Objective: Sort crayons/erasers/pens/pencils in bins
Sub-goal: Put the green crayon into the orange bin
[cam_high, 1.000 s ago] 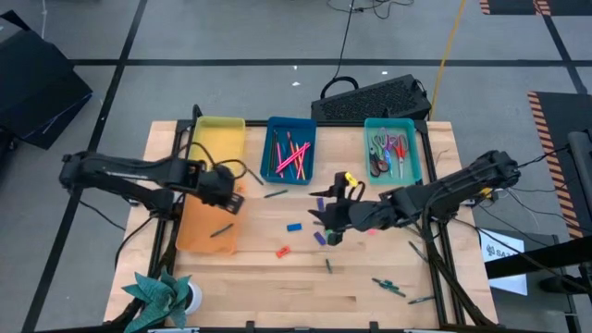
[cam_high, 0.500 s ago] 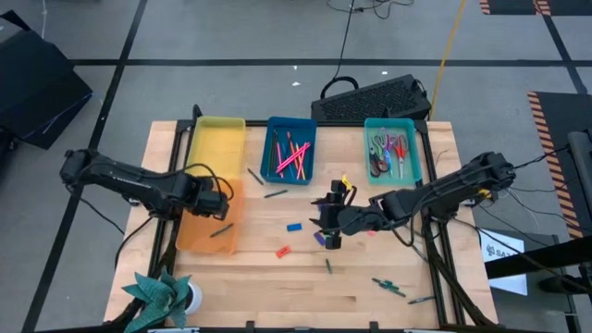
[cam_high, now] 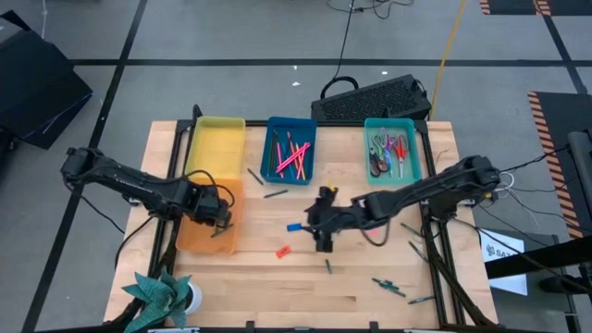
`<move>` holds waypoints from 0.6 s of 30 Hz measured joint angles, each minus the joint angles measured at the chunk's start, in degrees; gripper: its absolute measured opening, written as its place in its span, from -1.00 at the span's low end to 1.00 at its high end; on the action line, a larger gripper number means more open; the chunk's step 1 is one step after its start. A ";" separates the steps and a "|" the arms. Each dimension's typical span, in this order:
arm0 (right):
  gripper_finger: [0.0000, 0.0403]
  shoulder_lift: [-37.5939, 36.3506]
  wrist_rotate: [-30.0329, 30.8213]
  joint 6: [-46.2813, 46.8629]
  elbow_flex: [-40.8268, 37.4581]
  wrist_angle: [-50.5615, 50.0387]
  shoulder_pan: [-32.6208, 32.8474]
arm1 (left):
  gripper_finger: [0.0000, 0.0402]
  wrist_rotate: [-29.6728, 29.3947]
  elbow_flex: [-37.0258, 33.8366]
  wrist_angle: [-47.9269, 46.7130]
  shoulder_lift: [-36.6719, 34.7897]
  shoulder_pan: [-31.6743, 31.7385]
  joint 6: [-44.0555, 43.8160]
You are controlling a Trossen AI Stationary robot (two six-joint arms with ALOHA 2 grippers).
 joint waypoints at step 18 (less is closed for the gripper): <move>0.19 29.69 3.51 0.64 22.13 5.61 -9.62 | -0.52 -0.29 5.31 -0.82 -4.73 -0.37 5.55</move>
